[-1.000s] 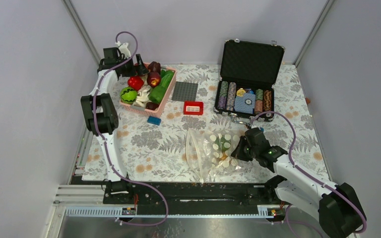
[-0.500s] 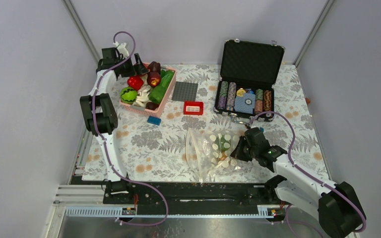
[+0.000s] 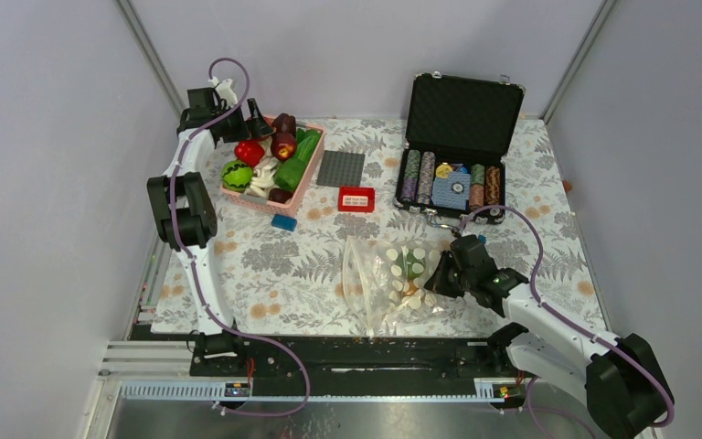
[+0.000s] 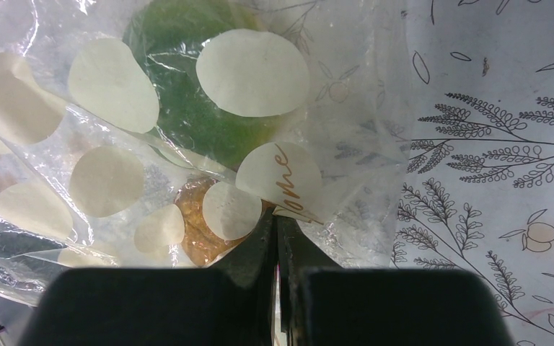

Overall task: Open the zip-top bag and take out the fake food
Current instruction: Place the fake fruit in the bin.

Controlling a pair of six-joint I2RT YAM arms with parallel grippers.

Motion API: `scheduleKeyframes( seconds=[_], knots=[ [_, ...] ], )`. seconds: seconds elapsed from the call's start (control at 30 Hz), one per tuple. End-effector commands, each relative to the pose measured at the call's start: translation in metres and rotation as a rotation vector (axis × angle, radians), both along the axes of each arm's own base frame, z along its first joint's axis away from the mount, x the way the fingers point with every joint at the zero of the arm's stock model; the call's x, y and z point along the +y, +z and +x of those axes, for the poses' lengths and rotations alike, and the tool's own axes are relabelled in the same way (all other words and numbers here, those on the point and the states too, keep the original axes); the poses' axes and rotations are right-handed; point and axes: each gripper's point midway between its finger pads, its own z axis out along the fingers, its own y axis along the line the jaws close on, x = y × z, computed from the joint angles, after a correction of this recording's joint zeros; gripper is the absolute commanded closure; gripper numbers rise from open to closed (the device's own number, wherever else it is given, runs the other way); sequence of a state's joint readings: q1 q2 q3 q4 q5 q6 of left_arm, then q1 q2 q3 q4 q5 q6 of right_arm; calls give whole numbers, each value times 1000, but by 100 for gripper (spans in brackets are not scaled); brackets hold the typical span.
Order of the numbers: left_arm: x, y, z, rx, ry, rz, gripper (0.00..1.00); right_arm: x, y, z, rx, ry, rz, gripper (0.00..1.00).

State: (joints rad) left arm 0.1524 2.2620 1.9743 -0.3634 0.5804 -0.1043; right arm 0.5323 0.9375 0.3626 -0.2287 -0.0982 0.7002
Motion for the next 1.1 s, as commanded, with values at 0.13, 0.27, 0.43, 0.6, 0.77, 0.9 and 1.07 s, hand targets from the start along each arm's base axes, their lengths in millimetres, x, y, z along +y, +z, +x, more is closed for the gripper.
scheduleKeyframes(
  seconds=[0.13,0.27,0.43,0.6,0.77,0.9,1.07],
  knots=[
    [2,65,0,-161,-35,32,1,5,7,4,-24,23,14,100],
    [2,64,-4,-155,-44,58,1,6,6,3,-23,23,17,100],
    [5,63,-7,-151,-36,86,1,7,6,3,-19,25,22,100],
    [8,59,-6,-144,-21,132,1,7,7,3,-23,28,21,100],
    [13,61,-6,-146,7,162,1,7,7,3,-21,26,21,100],
    [15,66,-6,-161,22,172,1,7,6,3,-19,27,21,100],
    [14,71,-6,-175,21,164,1,7,7,2,-21,29,22,100]
  ],
)
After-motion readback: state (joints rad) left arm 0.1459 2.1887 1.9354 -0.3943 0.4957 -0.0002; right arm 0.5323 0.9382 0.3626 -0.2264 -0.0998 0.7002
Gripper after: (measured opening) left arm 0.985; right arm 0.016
